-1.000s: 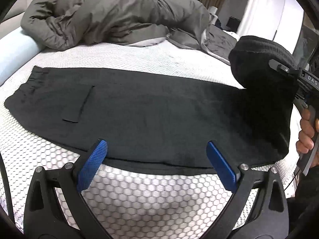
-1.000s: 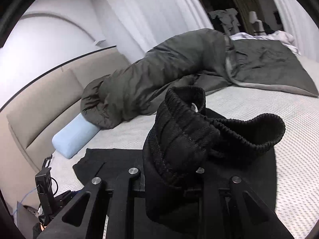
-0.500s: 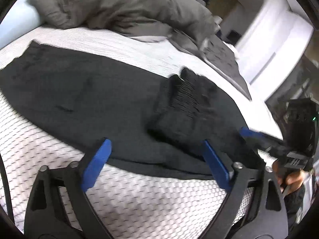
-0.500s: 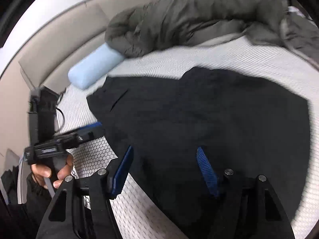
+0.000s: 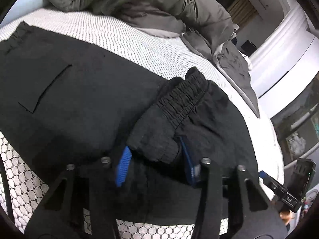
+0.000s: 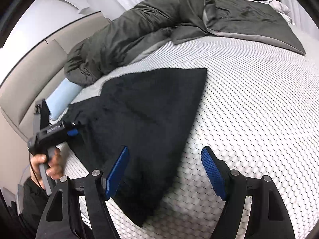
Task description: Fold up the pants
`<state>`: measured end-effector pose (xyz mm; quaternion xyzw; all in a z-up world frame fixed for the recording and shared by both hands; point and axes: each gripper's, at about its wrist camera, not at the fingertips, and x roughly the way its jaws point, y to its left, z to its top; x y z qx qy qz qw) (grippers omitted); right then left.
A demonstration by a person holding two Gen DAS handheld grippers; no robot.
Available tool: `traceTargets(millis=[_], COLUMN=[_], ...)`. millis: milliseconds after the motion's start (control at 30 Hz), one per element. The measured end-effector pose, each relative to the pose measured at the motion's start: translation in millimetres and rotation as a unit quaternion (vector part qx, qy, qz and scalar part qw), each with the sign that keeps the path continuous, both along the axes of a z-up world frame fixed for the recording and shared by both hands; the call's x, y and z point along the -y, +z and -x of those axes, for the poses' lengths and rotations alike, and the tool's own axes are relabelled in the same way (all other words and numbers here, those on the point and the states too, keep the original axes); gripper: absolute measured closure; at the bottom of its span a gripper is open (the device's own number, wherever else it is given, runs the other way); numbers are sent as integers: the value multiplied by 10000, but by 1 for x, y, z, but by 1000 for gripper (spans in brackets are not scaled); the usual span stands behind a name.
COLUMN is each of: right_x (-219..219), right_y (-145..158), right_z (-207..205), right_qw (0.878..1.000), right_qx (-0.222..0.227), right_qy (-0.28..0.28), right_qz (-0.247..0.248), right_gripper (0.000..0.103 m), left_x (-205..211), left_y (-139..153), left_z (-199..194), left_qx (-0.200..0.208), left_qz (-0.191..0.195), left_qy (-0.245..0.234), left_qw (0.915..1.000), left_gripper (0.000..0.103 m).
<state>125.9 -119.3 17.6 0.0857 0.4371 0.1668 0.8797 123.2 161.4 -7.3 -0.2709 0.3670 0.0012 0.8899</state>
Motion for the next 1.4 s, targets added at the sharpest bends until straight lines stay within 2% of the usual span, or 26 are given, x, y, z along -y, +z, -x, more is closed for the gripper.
traceTargets(millis=[100, 200, 300, 367, 433, 533, 600, 633, 667, 733, 800, 900, 1000, 1033, 1067, 1100, 1133, 1200, 1267, 1300, 1333, 1400], right_x=[9, 16, 21, 18, 16, 14, 13, 14, 15, 16, 19, 22, 26, 27, 29, 28, 28, 28, 28, 29, 31, 34], right_y=[-6, -9, -5, -3, -2, -5, -11, -13, -16, -23, -27, -25, -24, -25, -26, -26, -26, -22, -19, -18, -17, -17], right_z=[1, 3, 6, 7, 10, 12, 12, 13, 12, 9, 6, 4, 6, 7, 9, 9, 10, 11, 11, 10, 10, 6], right_qw=[9999, 9998, 9999, 9999, 9999, 9995, 9975, 9963, 9945, 9915, 9911, 9915, 9927, 9932, 9936, 9937, 9939, 9945, 9948, 9948, 9950, 9950], right_qx=[-85, -118, -87, -64, -69, -167, -358, -428, -520, -731, -799, -771, -749, -752, -749, -744, -736, -697, -648, -622, -597, -590], right_qy=[-50, -97, -86, -60, 19, 152, 264, 300, 338, 355, 268, 175, 145, 149, 159, 166, 162, 116, 106, 100, 61, 29], right_qz=[75, 87, 5, -52, -88, -227, -555, -687, -843, -1016, -1028, -1029, -930, -876, -836, -818, -800, -771, -783, -795, -795, -810], right_gripper=[27, 27, 27, 27, 27, 27, 27, 27, 27, 27, 27, 27, 27, 27, 27, 27, 27, 27, 27, 27, 27, 27], left_x=[7, 7, -5, -15, -24, -33, -34, -29, -26, -20, -17, -12, -12, -14, -18, -24, -28, -28, -18, -12, -2, 15], left_y=[5, 12, 14, 15, 14, -1, -11, -13, -11, -7, 4, 28, 25, 17, 9, 5, 6, 21, 45, 54, 64, 74], left_z=[7, 23, 38, 45, 43, 29, 18, 14, 12, 14, 23, 43, 46, 40, 36, 35, 36, 39, 36, 31, 18, -16], left_qx=[71, 39, 21, 72, 110, -104, -233, -263, -284, -188, -5, 296, -31, -294, -482, -554, -537, -390, 104, 264, 339, 278], left_qz=[-171, -157, 44, 179, 356, 859, 990, 878, 713, 604, 612, 426, -76, -300, -297, -167, -19, -86, -341, -498, -723, -882], left_qy=[-24, -242, -211, -120, -90, -51, 84, 117, 96, 84, -65, -240, -143, -18, 42, 73, 106, 67, -248, -347, -491, -862], left_qw=[9998, 9996, 9998, 9997, 9993, 9962, 9948, 9957, 9970, 9980, 9981, 9984, 9999, 9991, 9984, 9983, 9985, 9992, 9991, 9978, 9956, 9920], left_gripper=[63, 59, 52, 43, 43, 43, 52, 65, 74, 81, 83, 86, 86, 80, 74, 74, 74, 63, 23, 18, 17, 17])
